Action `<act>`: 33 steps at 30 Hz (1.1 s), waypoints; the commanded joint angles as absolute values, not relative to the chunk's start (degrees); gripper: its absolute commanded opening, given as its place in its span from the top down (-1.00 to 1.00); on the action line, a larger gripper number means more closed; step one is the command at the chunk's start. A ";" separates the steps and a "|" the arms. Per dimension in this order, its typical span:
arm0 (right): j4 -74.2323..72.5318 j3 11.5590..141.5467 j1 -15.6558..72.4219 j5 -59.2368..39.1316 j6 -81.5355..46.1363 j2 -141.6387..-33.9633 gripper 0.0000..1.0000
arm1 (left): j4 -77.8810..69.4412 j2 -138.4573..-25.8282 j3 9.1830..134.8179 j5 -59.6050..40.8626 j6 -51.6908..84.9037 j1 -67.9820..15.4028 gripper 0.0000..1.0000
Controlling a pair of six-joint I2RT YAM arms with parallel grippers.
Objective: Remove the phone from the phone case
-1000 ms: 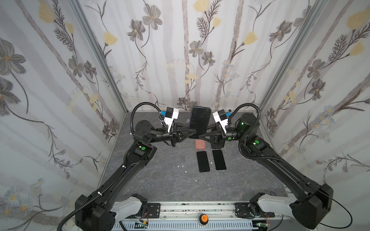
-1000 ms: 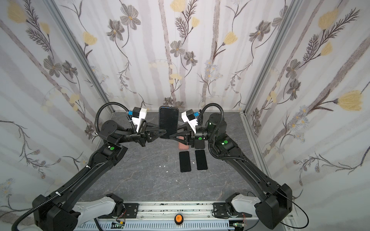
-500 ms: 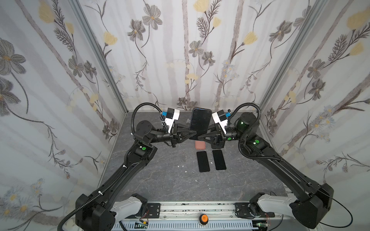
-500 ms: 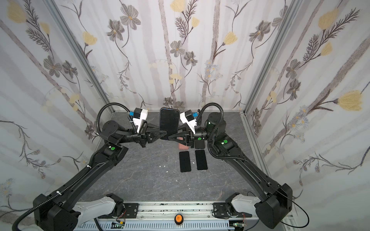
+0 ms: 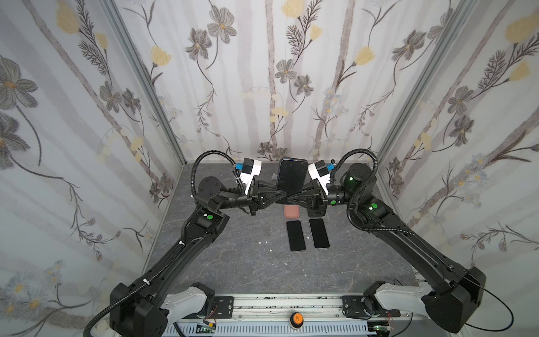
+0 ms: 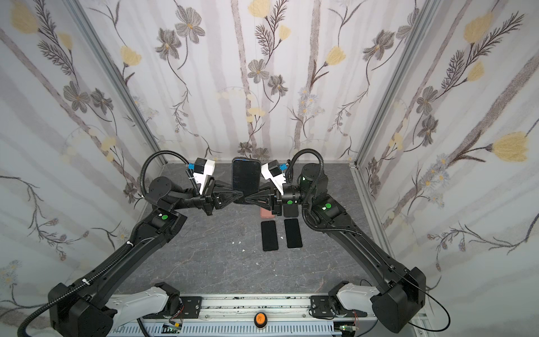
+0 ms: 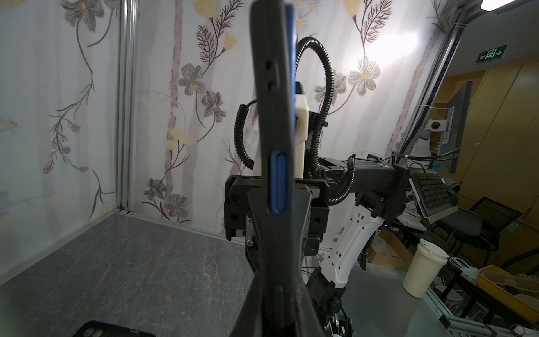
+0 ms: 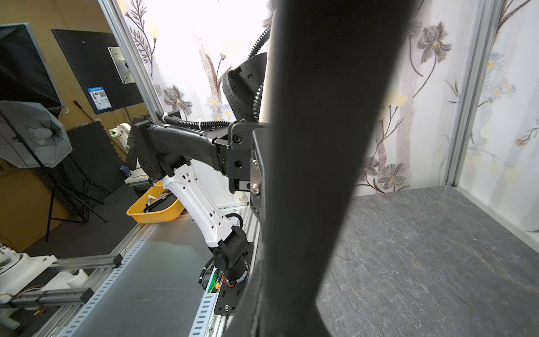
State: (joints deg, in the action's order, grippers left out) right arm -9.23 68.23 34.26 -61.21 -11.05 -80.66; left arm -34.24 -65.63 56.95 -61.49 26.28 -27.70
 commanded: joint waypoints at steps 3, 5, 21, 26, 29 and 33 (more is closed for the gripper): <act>-10.27 68.40 34.69 -61.83 -10.44 -80.55 0.86 | -37.32 -65.24 56.77 -61.71 26.85 -27.86 1.00; -10.39 68.27 34.65 -61.49 -10.47 -80.27 0.91 | -37.35 -65.00 56.69 -61.28 26.75 -27.86 1.00; 11.06 73.10 34.66 -41.23 6.75 -79.13 1.00 | -34.51 -63.69 58.52 -59.61 26.32 -19.96 -0.54; 14.97 73.37 34.67 -35.50 14.82 -78.36 1.00 | -18.33 -64.77 64.97 -58.93 15.25 -16.53 -0.56; 17.57 74.12 34.69 -32.79 18.54 -78.94 1.00 | -7.26 -64.50 69.10 -55.24 5.78 -16.52 -0.57; 24.07 77.03 34.81 -31.96 24.13 -81.47 1.00 | -1.02 -64.58 72.16 -54.53 -0.35 -16.44 -0.56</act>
